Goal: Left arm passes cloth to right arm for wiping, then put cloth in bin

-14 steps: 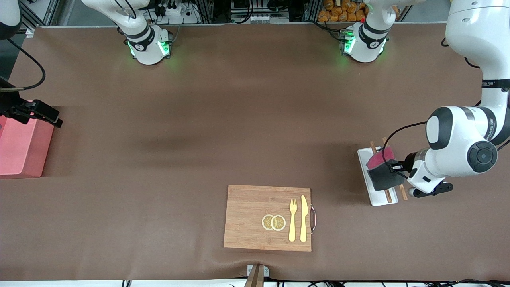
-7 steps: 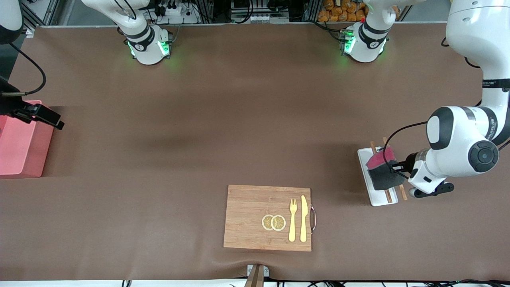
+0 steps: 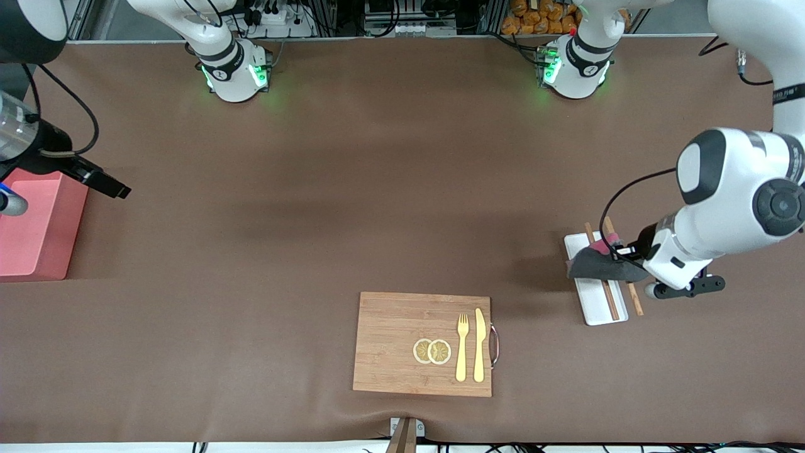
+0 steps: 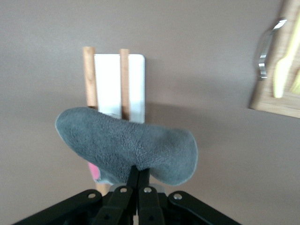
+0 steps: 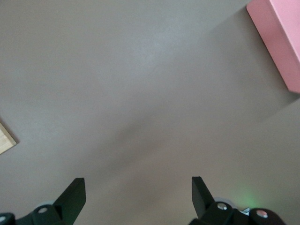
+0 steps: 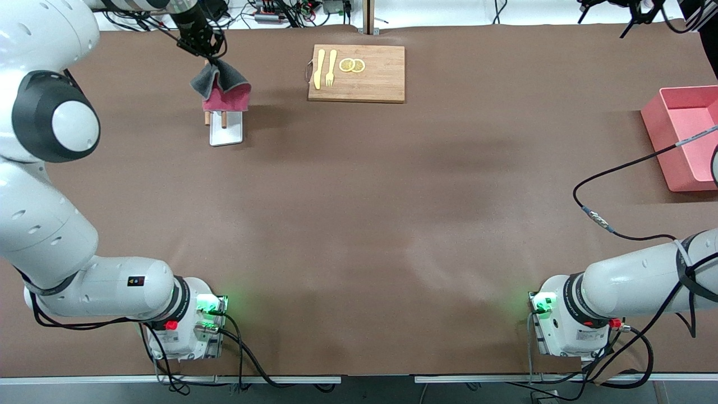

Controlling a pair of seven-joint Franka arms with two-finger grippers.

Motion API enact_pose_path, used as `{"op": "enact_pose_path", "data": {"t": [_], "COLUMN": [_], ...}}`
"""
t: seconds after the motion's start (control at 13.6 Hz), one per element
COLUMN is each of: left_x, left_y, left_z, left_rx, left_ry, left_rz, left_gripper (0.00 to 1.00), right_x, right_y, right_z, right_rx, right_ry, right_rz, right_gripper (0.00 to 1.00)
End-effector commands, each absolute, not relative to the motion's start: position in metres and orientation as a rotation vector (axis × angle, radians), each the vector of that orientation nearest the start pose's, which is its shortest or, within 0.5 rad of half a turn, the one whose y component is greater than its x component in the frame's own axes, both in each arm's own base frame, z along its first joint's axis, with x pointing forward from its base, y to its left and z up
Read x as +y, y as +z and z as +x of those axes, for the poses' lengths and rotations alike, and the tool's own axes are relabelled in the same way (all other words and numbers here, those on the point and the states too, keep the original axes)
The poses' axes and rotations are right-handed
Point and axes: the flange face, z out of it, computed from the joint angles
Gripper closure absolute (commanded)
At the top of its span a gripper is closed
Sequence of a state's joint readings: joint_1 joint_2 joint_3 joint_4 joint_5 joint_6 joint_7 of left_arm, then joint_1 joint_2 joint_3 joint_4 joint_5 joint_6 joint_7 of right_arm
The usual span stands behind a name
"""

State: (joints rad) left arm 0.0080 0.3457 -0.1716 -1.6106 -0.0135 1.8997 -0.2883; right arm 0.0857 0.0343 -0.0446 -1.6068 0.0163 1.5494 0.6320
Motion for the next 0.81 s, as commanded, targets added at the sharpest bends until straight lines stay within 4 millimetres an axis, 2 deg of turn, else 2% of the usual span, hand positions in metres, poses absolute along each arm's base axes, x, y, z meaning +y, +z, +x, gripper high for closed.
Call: {"op": "enact_pose_path", "data": {"t": [0.0,0.22,0.37,0.51,0.59,0.73], "left_x": [-0.145,-0.210,-0.250,-0.288,-0.306,-0.342], "left_y": [0.468,0.507,0.524,0.527,0.530,0.538], "left_z": [0.623,0.609,0.599,0.585,0.579,0.564], "left_rx": [-0.250,-0.292,-0.334,-0.402,-0.405,-0.380], "left_ry": [0.069,0.020,0.009,0.062,0.069,0.072], "left_rz": [-3.200,-3.243,-3.283,-3.319,-3.335,-3.355], "left_gripper": [1.00,1.00,1.00,1.00,1.00,1.00], "right_x": [0.054,0.066,0.075,0.092,0.107,0.129], "right_y": [0.571,0.563,0.558,0.551,0.546,0.533], "right_z": [0.560,0.559,0.560,0.560,0.559,0.562], "right_rx": [1.064,1.110,1.213,1.354,1.402,1.579], "right_ry": [0.263,0.381,0.471,0.509,0.532,0.635], "right_rz": [-3.003,-2.966,-2.831,-2.771,-2.754,-2.617], "right_gripper": [0.00,0.00,0.00,0.00,0.00,0.00]}}
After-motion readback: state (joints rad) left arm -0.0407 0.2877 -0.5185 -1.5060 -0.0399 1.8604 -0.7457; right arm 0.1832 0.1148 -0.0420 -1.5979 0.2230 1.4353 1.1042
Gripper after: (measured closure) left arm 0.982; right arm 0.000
